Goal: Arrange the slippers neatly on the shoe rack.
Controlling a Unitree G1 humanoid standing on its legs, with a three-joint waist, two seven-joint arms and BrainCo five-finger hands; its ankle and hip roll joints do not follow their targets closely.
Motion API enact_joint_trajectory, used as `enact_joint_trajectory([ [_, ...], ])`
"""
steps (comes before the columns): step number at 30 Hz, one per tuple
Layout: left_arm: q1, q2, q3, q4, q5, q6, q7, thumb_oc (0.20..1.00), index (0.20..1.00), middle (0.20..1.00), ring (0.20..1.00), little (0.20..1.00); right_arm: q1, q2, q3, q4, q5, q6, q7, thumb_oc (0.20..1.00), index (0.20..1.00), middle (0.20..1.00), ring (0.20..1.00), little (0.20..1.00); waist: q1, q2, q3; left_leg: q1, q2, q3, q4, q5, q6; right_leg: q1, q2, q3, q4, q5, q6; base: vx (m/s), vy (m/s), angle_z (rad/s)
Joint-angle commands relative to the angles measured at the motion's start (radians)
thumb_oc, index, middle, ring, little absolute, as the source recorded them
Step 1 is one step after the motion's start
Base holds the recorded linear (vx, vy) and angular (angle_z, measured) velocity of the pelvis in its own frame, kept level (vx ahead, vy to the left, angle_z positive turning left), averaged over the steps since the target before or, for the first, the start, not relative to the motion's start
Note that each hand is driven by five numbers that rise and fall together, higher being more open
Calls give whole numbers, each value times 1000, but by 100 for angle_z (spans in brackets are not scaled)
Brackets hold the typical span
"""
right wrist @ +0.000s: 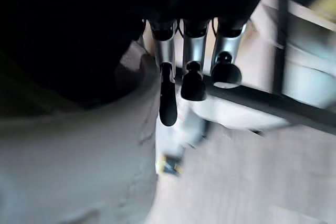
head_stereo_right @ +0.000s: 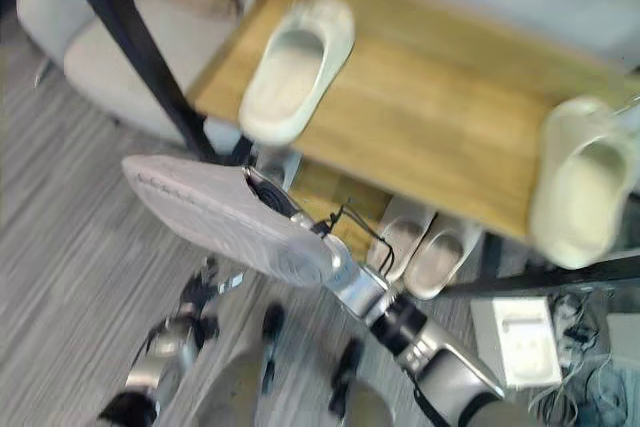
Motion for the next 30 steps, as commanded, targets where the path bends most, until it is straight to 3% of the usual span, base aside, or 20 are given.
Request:
enact_joint_trajectory([
  [1,33,35,-15,-39,-29,-76,43,1000,1000,1000,1000,1000,-20,28,-58,-63,-153,-26,-88,200,200,200,200,200,-3,-20,-85,-69,-1,-22,98,-79,-4,-28,-84,56,94,-26,77,-116,4,7],
  [2,21,39,-19,-52,-31,-83,52,1000,1000,1000,1000,1000,-32,23,-69,-17,-185,-22,-119,200,200,200,200,200,-6,-18,-81,-98,-2,-24,115,-81,-3,-56,-86,57,117,-32,74,-106,8,14],
  [4,-27,57,-49,-128,-40,-113,56,1000,1000,1000,1000,1000,-129,-57,-173,169,-380,44,-313,200,200,200,200,200,-5,2,-66,-227,-8,-50,232,-110,2,-192,-92,68,261,-84,62,-168,21,20],
  [7,-36,84,-118,-213,-59,-113,7,1000,1000,1000,1000,1000,-256,-167,-290,400,-363,113,-462,200,200,200,200,200,14,10,-60,-325,-22,-78,313,-162,5,-273,-105,59,338,-135,72,-4,-12,43],
  [12,-45,114,-181,-250,-64,-102,-38,1000,1000,1000,1000,1000,-398,-279,-210,672,-324,136,-445,200,200,200,200,200,45,1,-37,-395,-38,-108,327,-162,2,-323,-109,24,348,-145,74,27,-26,31],
  [15,-76,120,-202,-254,-71,-107,-30,1000,1000,1000,1000,1000,-490,-272,-140,796,-304,140,-431,200,200,200,200,200,67,-10,-23,-425,-38,-119,331,-161,0,-332,-103,2,340,-148,76,47,-39,18],
  [22,-110,117,-226,-256,-91,-112,-21,1000,1000,1000,1000,1000,-593,-272,-108,1001,-263,158,-450,200,200,200,200,200,92,-9,-6,-431,-48,-135,313,-154,-3,-317,-102,-26,313,-149,78,34,-18,10],
  [30,-133,112,-236,-238,-84,-113,5,1000,1000,1000,1000,1000,-624,-242,-117,1064,-223,170,-472,200,200,200,200,200,87,3,17,-420,-57,-126,325,-164,4,-314,-104,-12,327,-153,74,5,46,5],
])
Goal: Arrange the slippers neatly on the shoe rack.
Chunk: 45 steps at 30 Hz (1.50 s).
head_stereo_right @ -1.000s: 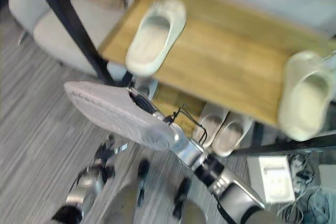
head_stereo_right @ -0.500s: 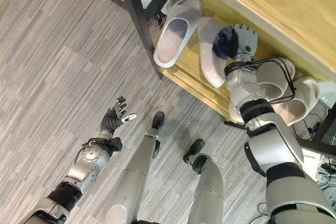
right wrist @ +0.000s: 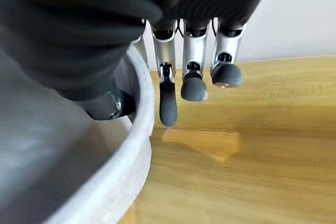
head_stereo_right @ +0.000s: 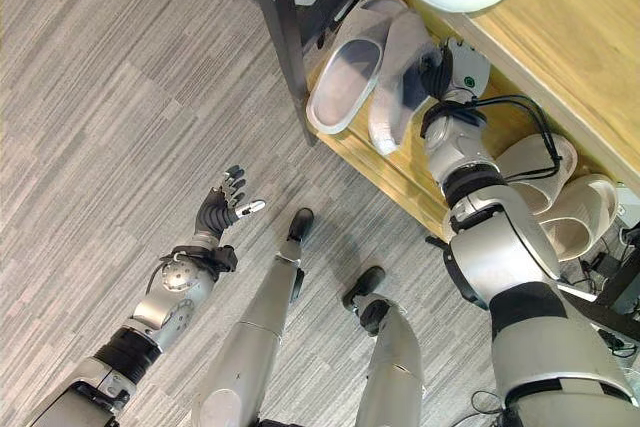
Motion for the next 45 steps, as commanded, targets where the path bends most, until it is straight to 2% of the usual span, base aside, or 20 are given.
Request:
enact_joint_trajectory([
  [1,-3,-20,-22,-22,-4,-41,17,1000,1000,1000,1000,1000,-2,-39,7,-2,26,2,-44,200,200,200,200,200,6,13,-36,12,12,15,63,-130,0,49,-12,83,-39,26,98,-40,77,-3],
  [5,-12,-15,-29,-6,14,-34,18,1000,1000,1000,1000,1000,18,-35,-12,-4,47,-2,-55,200,200,200,200,200,-14,10,-33,19,17,18,71,-136,0,50,-7,94,-34,25,95,-18,40,-9],
  [9,-18,-2,-26,7,34,-27,23,1000,1000,1000,1000,1000,42,-15,-15,-34,51,-6,-56,200,200,200,200,200,-38,-1,-33,9,33,35,142,-175,7,35,5,123,-9,17,92,-14,55,-21],
  [14,-5,-9,-37,2,22,-24,14,1000,1000,1000,1000,1000,40,10,9,-12,4,15,-30,200,200,200,200,200,-48,25,-44,12,32,59,198,-214,25,38,-1,166,-2,18,96,3,40,-30],
  [18,-15,-4,-44,-10,8,-31,7,1000,1000,1000,1000,1000,-7,33,34,79,-37,43,5,225,225,225,225,225,-39,39,-56,20,23,68,174,-205,28,46,-3,168,-38,38,102,-8,38,-11],
  [19,-17,-2,-45,-12,8,-29,6,1000,1000,1000,1000,1000,-25,43,44,108,-46,55,23,1000,1000,1000,1000,1000,-35,41,-60,23,20,68,165,-203,29,51,-5,169,-46,42,103,0,0,0],
  [23,-11,2,-39,-17,0,-25,3,1000,1000,1000,1000,1000,-93,41,75,156,-78,83,50,1000,1000,1000,1000,1000,-22,43,-70,32,12,69,141,-196,30,65,-9,161,-71,55,107,12,3,7],
  [27,-5,5,-42,-7,7,-21,-5,1000,1000,1000,1000,1000,-95,21,69,154,-56,73,59,1000,1000,1000,1000,1000,-20,42,-64,37,9,68,136,-194,30,78,-11,159,-78,61,109,14,2,9],
  [29,-4,0,-41,3,10,-20,-1,1000,1000,1000,1000,1000,-88,31,31,146,10,56,45,1000,1000,1000,1000,1000,-25,37,-61,41,12,69,131,-193,30,86,-8,157,-88,65,111,17,-2,0],
  [30,-1,-6,-26,9,9,-19,17,1000,1000,1000,1000,1000,-63,56,-43,107,126,24,5,1000,1000,1000,1000,1000,-36,32,-59,52,18,71,119,-190,29,93,-5,159,-100,70,113,0,0,0],
  [31,0,-5,-27,9,9,-19,18,1000,1000,1000,1000,1000,-61,57,-44,105,127,24,4,1000,1000,1000,1000,1000,-35,31,-59,53,18,71,117,-190,29,94,-5,159,-101,70,113,0,0,0],
  [32,-3,-9,-22,14,13,-13,33,1000,1000,1000,1000,1000,-30,93,-108,70,235,-11,-19,1000,1000,1000,1000,1000,-45,24,-55,64,23,76,106,-187,27,100,-2,163,-107,71,112,0,0,0],
  [35,-3,-11,-25,25,21,-1,43,1000,1000,1000,1000,1000,8,140,-202,66,407,-64,-31,1000,1000,1000,1000,1000,-55,21,-49,75,29,80,104,-190,26,108,0,166,-103,66,108,0,3,-7],
  [39,16,-11,-28,40,33,5,33,1000,1000,1000,1000,1000,82,172,-252,41,484,-98,-37,1000,1000,1000,1000,1000,-55,29,-46,119,33,86,67,-181,24,145,0,158,-131,75,113,-14,4,-2],
  [40,16,-9,-28,47,36,5,31,1000,1000,1000,1000,1000,97,182,-258,34,504,-104,-28,1000,1000,1000,1000,1000,-54,33,-47,120,35,91,43,-143,28,145,-2,151,-151,105,106,16,-7,-7],
  [41,18,-9,-28,55,39,5,31,1000,1000,1000,1000,1000,114,196,-267,24,521,-114,-21,1000,1000,1000,1000,1000,-56,31,-50,142,37,89,40,-171,23,161,-1,158,-149,84,115,-56,17,-11],
  [42,25,-8,-24,60,43,4,29,1000,1000,1000,1000,1000,143,223,-298,-1,586,-140,-12,1000,1000,1000,1000,1000,-57,33,-50,150,38,94,14,-133,25,170,-4,150,-175,116,109,28,-19,-13],
  [43,28,-10,-23,68,45,6,28,1000,1000,1000,1000,1000,167,241,-337,-1,664,-165,5,1000,1000,1000,1000,1000,-54,36,-52,158,35,93,8,-131,24,180,-6,147,-181,118,109,23,-13,-8],
  [44,29,-10,-23,69,45,6,28,1000,1000,1000,1000,1000,168,242,-337,0,664,-165,5,1000,1000,1000,1000,1000,-55,33,-55,169,36,90,14,-162,19,189,-5,154,-174,93,117,10,-13,-3],
  [45,29,-8,-24,65,45,6,28,1000,1000,1000,1000,1000,177,252,-358,-2,716,-181,14,1000,1000,1000,1000,1000,-51,37,-53,162,35,93,4,-129,23,185,-7,145,-185,118,110,0,0,0],
])
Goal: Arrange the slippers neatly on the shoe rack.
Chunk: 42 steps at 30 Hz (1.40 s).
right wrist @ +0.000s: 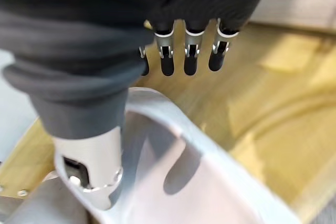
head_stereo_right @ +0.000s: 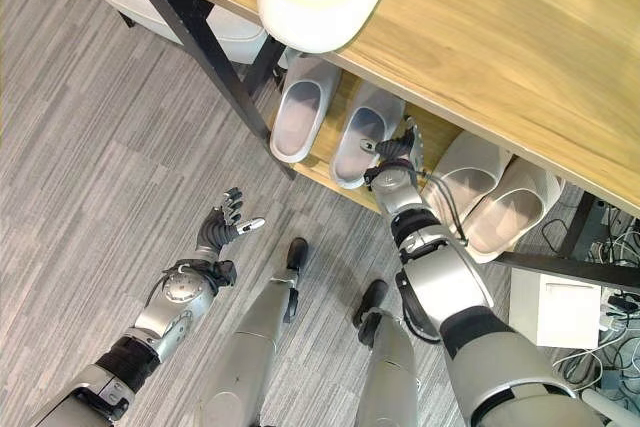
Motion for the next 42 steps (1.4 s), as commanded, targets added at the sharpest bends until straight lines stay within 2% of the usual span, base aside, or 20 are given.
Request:
enact_joint_trajectory([
  [1,-16,-7,2,-13,42,-28,-6,1000,1000,1000,1000,1000,-14,-30,-50,-29,162,-89,24,1000,1000,1000,1000,1000,34,2,-11,14,10,-32,40,-86,-8,84,-29,24,-70,61,87,-73,4,1],
  [3,-19,-8,-6,-8,43,-22,-15,1000,1000,1000,1000,1000,-7,-13,-81,-4,264,-101,62,1000,1000,1000,1000,1000,44,4,-12,18,7,-35,38,-87,-9,92,-30,18,-75,59,88,55,-37,1],
  [4,-16,-8,-12,-8,41,-18,-21,1000,1000,1000,1000,1000,-3,-8,-87,13,307,-97,90,1000,1000,1000,1000,1000,55,6,-14,27,4,-42,49,-122,-14,107,-32,17,-67,32,97,129,-117,7],
  [5,-16,-10,-24,-5,37,-12,-31,1000,1000,1000,1000,1000,-11,12,-127,29,454,-122,120,1000,1000,1000,1000,1000,73,13,-14,22,0,-51,48,-123,-16,116,-32,6,-74,29,100,135,-120,11],
  [7,-16,-5,-31,-2,35,-8,-38,1000,1000,1000,1000,1000,-25,11,-147,35,522,-133,132,1000,1000,1000,1000,1000,84,18,-14,22,-1,-57,44,-121,-17,121,-33,-2,-78,27,101,32,-45,17],
  [11,-11,0,-40,-6,26,-10,-53,1000,1000,1000,1000,1000,-69,-8,-151,29,553,-139,153,1000,1000,1000,1000,1000,109,29,-12,17,-7,-64,42,-119,-17,124,-35,-12,-77,23,102,21,-17,16],
  [17,-10,3,-55,-2,16,-15,-74,1000,1000,1000,1000,1000,-157,-129,-104,47,465,-119,169,1000,1000,1000,1000,1000,130,33,-14,21,-12,-69,37,-113,-19,135,-38,-20,-78,17,103,16,4,8],
  [20,-12,0,-38,24,26,-8,-71,1000,1000,1000,1000,1000,-97,-136,-67,26,398,-111,173,1000,1000,1000,1000,1000,107,18,-20,50,3,-58,28,-113,-23,145,-34,-10,-74,17,100,-12,39,1],
  [21,-11,-3,-31,32,30,-5,-70,1000,1000,1000,1000,1000,-71,-121,-59,9,381,-110,171,1000,1000,1000,1000,1000,99,17,-17,51,7,-52,14,-77,-20,143,-33,-14,-90,45,92,-85,36,-3],
  [22,-7,-4,-23,42,35,-3,-66,1000,1000,1000,1000,1000,-40,-101,-48,-9,364,-107,168,1000,1000,1000,1000,1000,90,11,-18,64,13,-47,2,-72,-23,151,-29,-12,-99,50,91,-89,32,-8],
  [23,7,-5,-2,65,44,4,-63,1000,1000,1000,1000,1000,47,-60,-3,-89,280,-97,167,1000,1000,1000,1000,1000,62,-10,-23,101,27,-35,-32,-58,-27,175,-14,0,-138,69,89,-4,1,-10],
  [24,9,-5,-1,65,44,4,-64,1000,1000,1000,1000,1000,50,-59,-2,-92,279,-96,165,1000,1000,1000,1000,1000,61,-10,-22,105,27,-34,-34,-57,-27,177,-14,0,-140,70,89,-3,-15,-14],
  [27,23,-21,23,135,56,15,-65,1000,1000,1000,1000,1000,178,-10,62,-211,153,-80,177,1000,1000,1000,1000,1000,24,-38,-37,177,50,-12,-96,-34,-33,229,5,15,-203,96,88,19,-32,-46],
  [28,29,-37,36,190,79,22,-74,1000,1000,1000,1000,1000,305,8,124,-356,77,-81,214,1000,1000,1000,1000,1000,-9,-53,-55,235,66,5,-150,-14,-41,267,15,25,-254,116,91,25,-23,-52],
  [29,30,-37,35,190,79,22,-74,1000,1000,1000,1000,1000,307,8,125,-357,77,-80,213,1000,1000,1000,1000,1000,-9,-53,-55,237,66,6,-152,-14,-41,269,15,25,-255,116,91,73,-39,-54],
  [31,57,-61,78,261,119,29,-91,1000,1000,1000,1000,1000,538,-5,181,-594,61,-108,314,1000,1000,1000,1000,1000,-58,-66,-101,339,89,32,-258,30,-59,336,23,28,-343,152,100,120,-50,-60],
  [32,105,-68,112,292,163,29,-129,1000,1000,1000,1000,1000,760,-73,185,-777,70,-133,423,1000,1000,1000,1000,1000,-99,-66,-151,433,106,63,-349,63,-76,403,35,38,-418,179,111,151,-22,-51],
  [35,144,-71,140,299,184,29,-144,1000,1000,1000,1000,1000,902,-111,149,-857,84,-140,473,1000,1000,1000,1000,1000,-127,-57,-187,478,104,80,-400,84,-85,433,42,44,-460,195,116,94,-3,-43],
  [36,182,-76,161,296,209,24,-169,1000,1000,1000,1000,1000,1026,-142,116,-905,57,-142,522,1000,1000,1000,1000,1000,-151,-47,-221,526,108,100,-437,94,-93,465,46,54,-489,205,122,116,-48,-26],
  [42,273,-81,163,250,279,20,-226,1000,1000,1000,1000,1000,1248,-183,31,-979,66,-138,608,1000,1000,1000,1000,1000,-193,-27,-282,614,118,149,-497,101,-108,533,56,69,-555,223,127,57,-38,-17],
])
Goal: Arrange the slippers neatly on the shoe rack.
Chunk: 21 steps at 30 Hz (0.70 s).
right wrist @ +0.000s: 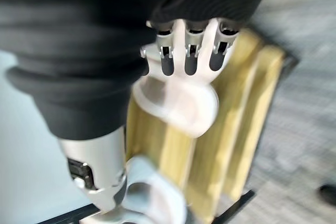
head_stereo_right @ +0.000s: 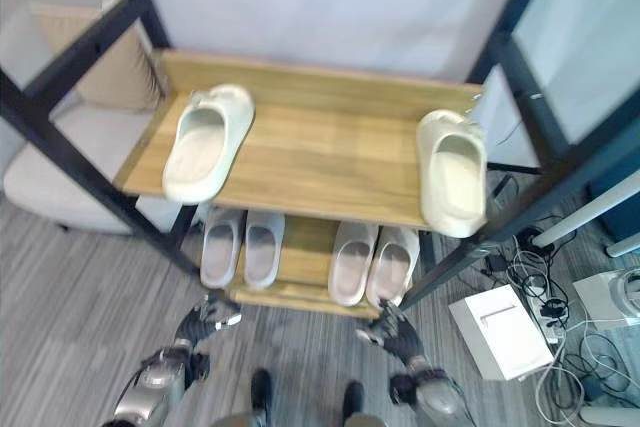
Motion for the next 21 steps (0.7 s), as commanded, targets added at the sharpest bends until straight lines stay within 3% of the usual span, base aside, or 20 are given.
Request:
enact_joint_trajectory([
  [1,-59,19,-16,-16,102,-41,-62,1000,1000,1000,1000,1000,-75,28,-22,-33,6,-40,66,1000,1000,1000,1000,1000,6,-17,13,16,49,-17,-5,-9,-78,-15,-68,5,39,13,87,40,-27,3],
  [6,-97,67,-146,-141,295,-40,-142,1000,1000,1000,1000,1000,-58,32,-25,35,-17,-22,81,1000,1000,1000,1000,1000,-35,5,-22,56,57,25,-5,-28,-82,5,-66,40,21,18,90,25,-25,-25],
  [11,-227,133,-329,-305,400,-52,-255,1000,1000,1000,1000,1000,-71,29,-20,63,-14,-12,84,1000,1000,1000,1000,1000,-62,25,-32,79,57,40,-5,-40,-80,15,-67,55,17,16,94,24,-9,-16],
  [16,-411,197,-457,-589,266,-60,-378,1000,1000,1000,1000,1000,-112,26,-59,132,-3,-12,42,1000,1000,1000,1000,1000,-79,44,-45,88,58,33,-5,-46,-82,29,-67,51,20,7,95,15,-4,-7],
  [17,-450,207,-461,-663,165,-55,-402,1000,1000,1000,1000,1000,-112,21,-81,132,3,-14,36,1000,1000,1000,1000,1000,-80,47,-48,88,58,29,-5,-46,-83,37,-68,42,17,5,97,15,-24,4],
  [21,-510,212,-438,-795,9,-52,-411,1000,1000,1000,1000,1000,-112,19,-87,128,8,-17,37,1000,1000,1000,1000,1000,-75,48,-55,93,57,20,-5,-47,-83,50,-69,34,13,3,97,15,-24,9],
])
